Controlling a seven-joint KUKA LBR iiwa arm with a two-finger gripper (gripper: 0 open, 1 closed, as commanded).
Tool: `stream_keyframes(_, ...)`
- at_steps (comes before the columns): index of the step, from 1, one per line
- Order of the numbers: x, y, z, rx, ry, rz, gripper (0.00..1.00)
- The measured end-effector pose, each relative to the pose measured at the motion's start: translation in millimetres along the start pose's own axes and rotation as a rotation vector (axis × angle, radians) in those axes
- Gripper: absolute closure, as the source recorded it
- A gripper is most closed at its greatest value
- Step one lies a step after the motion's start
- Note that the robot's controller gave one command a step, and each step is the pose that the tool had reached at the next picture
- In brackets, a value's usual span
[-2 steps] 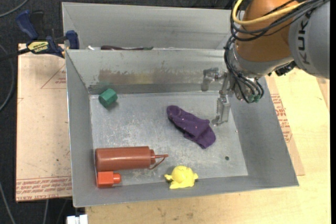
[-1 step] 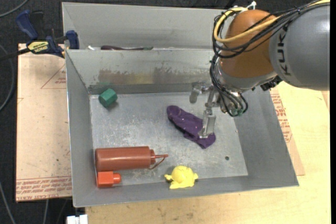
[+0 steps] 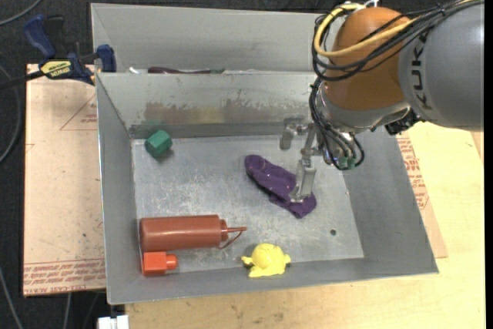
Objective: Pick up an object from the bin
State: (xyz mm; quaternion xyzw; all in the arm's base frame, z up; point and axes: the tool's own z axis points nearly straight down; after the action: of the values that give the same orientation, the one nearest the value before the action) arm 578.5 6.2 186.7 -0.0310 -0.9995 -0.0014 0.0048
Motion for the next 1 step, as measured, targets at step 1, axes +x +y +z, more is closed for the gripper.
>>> stream_keyframes(1, -5.3, -6.5, -1.2, 0.002, -0.031, -0.143, 0.00)
